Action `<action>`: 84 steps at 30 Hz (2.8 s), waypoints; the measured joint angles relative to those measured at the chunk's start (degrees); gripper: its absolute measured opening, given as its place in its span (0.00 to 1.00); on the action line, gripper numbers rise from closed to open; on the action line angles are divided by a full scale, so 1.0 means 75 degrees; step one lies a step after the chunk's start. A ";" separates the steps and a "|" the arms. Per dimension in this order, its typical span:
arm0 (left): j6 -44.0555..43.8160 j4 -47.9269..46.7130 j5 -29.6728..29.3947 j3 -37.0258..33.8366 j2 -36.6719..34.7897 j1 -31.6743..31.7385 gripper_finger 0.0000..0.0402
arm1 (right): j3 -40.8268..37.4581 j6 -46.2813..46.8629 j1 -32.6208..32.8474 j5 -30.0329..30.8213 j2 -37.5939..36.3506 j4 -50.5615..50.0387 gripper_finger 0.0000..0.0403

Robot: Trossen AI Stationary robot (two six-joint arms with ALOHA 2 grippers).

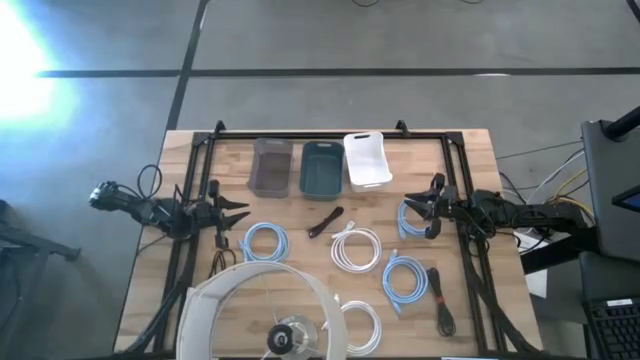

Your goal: Sort HDMI cables

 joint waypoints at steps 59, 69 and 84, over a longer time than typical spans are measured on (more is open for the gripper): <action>0.0000 -0.0001 0.0000 0.0000 0.0001 -0.0002 0.24 | 0.0001 0.0000 0.0001 0.0000 -0.0006 0.0003 0.18; -0.0003 -0.0001 0.0000 0.0000 0.0000 0.0000 0.24 | 0.0001 0.0000 0.0000 0.0000 -0.0006 0.0003 0.18; -0.0002 0.0000 -0.0001 0.0000 0.0002 -0.0003 0.24 | 0.0000 -0.0364 0.0000 0.0017 0.0000 0.0067 0.20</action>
